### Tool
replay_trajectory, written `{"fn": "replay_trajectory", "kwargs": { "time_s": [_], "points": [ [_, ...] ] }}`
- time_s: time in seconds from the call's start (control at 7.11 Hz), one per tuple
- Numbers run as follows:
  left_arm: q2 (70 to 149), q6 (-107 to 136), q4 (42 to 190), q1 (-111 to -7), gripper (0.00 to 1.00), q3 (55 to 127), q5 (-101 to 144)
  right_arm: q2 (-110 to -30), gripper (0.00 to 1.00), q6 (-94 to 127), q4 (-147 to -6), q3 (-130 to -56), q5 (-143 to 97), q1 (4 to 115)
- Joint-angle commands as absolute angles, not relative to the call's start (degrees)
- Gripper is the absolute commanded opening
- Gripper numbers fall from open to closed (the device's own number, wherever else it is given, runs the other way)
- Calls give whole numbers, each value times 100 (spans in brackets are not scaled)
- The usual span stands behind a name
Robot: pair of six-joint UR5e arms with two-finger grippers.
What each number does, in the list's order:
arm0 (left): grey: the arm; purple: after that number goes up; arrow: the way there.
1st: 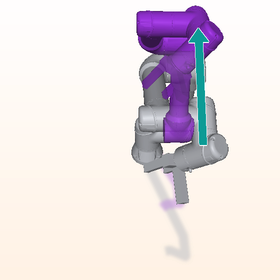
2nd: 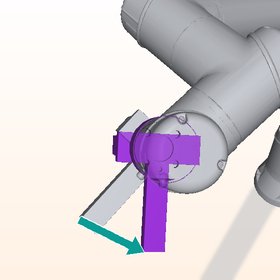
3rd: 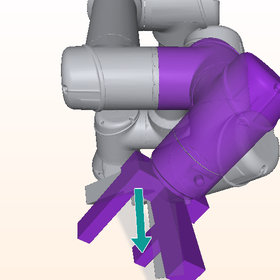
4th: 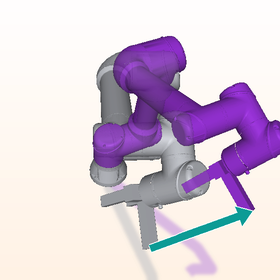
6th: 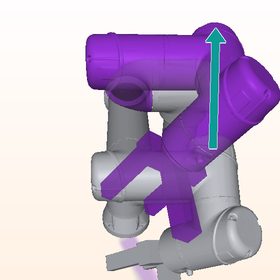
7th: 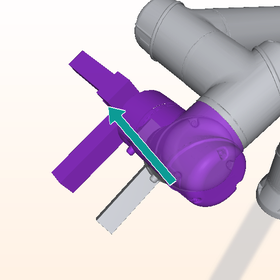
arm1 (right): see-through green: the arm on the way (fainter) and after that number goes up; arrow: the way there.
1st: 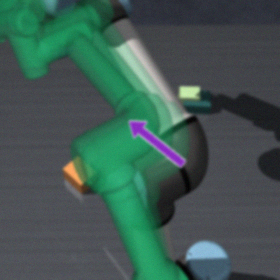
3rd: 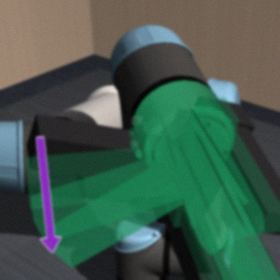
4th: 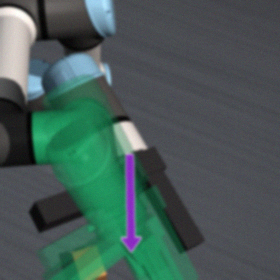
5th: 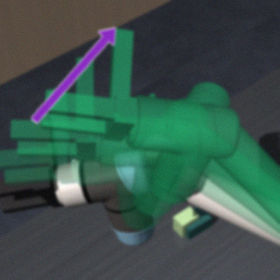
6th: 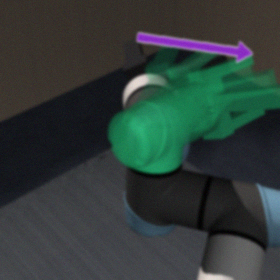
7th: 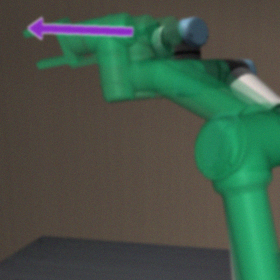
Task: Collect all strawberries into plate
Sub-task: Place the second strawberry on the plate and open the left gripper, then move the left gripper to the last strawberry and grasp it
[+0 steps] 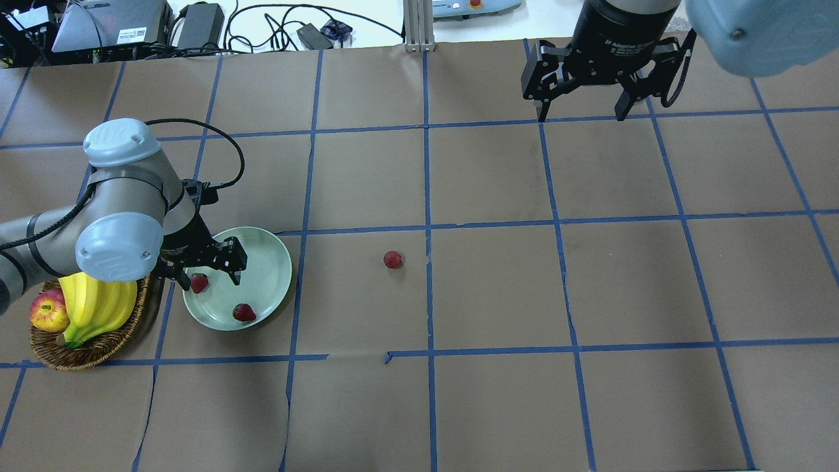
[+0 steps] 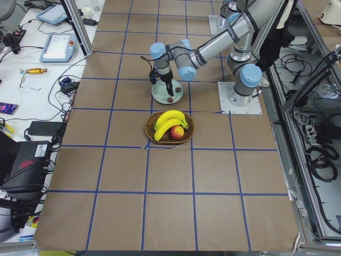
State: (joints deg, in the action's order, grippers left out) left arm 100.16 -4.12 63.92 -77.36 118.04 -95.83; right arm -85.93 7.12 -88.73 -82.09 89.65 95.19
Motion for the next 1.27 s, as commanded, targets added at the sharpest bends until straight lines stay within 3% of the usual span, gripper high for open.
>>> {"fn": "replay_trajectory", "kwargs": {
  "time_s": [0.0, 0.28, 1.13],
  "points": [
    [9905, 549, 6329, -8703, 96, 11533, -9554, -8587, 100, 712, -8877, -8209, 8965, 9519],
    [10107, 1237, 6206, -9499, 95, 11111, -9484, -8587, 100, 712, -8886, -8209, 8965, 9518],
    [11248, 2408, 4326, -10581, 87, 11083, -8649, -8596, 100, 712, -8868, -8218, 8965, 9519]
  ]
}}
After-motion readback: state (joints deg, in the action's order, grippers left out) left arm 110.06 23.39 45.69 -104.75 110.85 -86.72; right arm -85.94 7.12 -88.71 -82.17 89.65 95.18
